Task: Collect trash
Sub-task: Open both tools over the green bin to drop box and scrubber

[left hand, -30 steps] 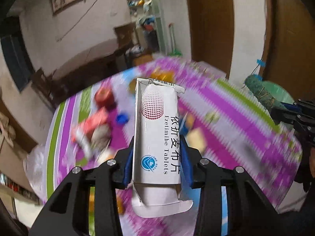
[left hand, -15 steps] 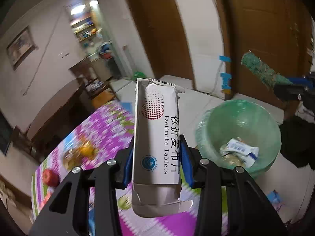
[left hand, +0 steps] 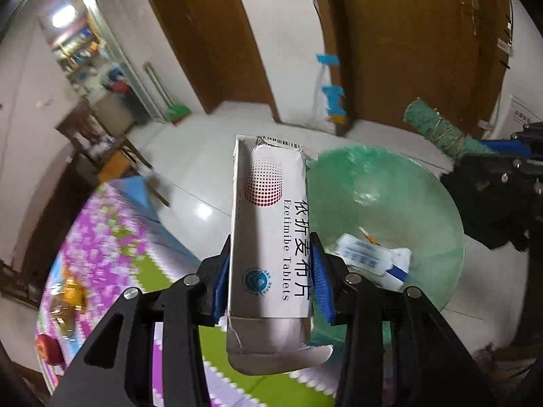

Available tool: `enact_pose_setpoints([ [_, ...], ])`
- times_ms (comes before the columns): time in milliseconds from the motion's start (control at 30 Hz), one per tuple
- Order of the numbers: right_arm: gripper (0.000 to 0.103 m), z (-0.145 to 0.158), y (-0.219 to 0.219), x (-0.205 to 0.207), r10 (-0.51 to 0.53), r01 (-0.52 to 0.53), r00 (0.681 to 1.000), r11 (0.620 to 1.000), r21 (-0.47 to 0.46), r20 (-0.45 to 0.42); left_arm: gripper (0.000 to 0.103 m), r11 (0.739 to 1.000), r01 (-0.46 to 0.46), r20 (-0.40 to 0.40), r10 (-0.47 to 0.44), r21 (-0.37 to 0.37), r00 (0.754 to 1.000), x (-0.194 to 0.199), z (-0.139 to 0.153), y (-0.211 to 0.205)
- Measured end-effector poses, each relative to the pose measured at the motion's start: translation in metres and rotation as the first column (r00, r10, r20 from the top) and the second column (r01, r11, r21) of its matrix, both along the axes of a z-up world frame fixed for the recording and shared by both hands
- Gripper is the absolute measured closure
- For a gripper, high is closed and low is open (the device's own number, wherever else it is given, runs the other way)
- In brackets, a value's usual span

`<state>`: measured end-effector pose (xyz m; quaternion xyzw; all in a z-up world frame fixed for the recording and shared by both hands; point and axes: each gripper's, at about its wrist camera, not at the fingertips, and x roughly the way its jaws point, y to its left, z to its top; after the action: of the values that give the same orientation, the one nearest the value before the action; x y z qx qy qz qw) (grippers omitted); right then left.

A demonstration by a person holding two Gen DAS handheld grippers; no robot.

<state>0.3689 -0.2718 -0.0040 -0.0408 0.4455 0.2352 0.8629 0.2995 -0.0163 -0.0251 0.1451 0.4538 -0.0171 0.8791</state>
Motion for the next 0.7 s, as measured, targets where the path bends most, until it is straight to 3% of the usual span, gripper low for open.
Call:
enact_pose_setpoints([
  [200, 0.086, -0.038, 0.022, 0.006, 0.028, -0.032, 0.996, 0.998, -0.046, -0.082, 0.063, 0.998, 0.009, -0.109, -0.017, -0.069, 0.994, 0.010, -0.025, 0.007],
  [500, 0.086, -0.053, 0.049, 0.009, 0.043, -0.049, 0.994, 0.997, -0.053, -0.104, 0.061, 0.997, 0.005, -0.145, -0.017, -0.078, 0.989, 0.015, -0.036, 0.003],
  [533, 0.085, -0.053, 0.049, 0.010, 0.048, -0.054, 0.994, 0.997, -0.056, -0.103, 0.059, 0.997, 0.005, -0.140, -0.016, -0.077, 0.990, 0.015, -0.035, 0.002],
  [567, 0.077, -0.051, 0.050, 0.010, 0.048, -0.054, 0.994, 0.997, -0.058, -0.100, 0.057, 0.997, 0.003, -0.128, -0.013, -0.075, 0.992, 0.015, -0.034, 0.001],
  [600, 0.072, -0.050, 0.050, 0.011, 0.038, -0.044, 0.994, 0.997, -0.058, -0.099, 0.043, 0.997, -0.002, -0.123, -0.007, -0.072, 0.992, 0.016, -0.032, 0.002],
  [633, 0.066, -0.050, 0.049, 0.012, 0.023, -0.029, 0.995, 0.998, -0.061, -0.100, 0.036, 0.997, -0.011, -0.120, 0.002, -0.072, 0.993, 0.018, -0.031, 0.002],
  [700, 0.066, -0.049, 0.046, 0.012, 0.020, -0.025, 0.995, 0.998, -0.058, -0.093, 0.034, 0.996, -0.023, -0.113, 0.013, -0.091, 0.994, 0.018, -0.028, 0.004],
])
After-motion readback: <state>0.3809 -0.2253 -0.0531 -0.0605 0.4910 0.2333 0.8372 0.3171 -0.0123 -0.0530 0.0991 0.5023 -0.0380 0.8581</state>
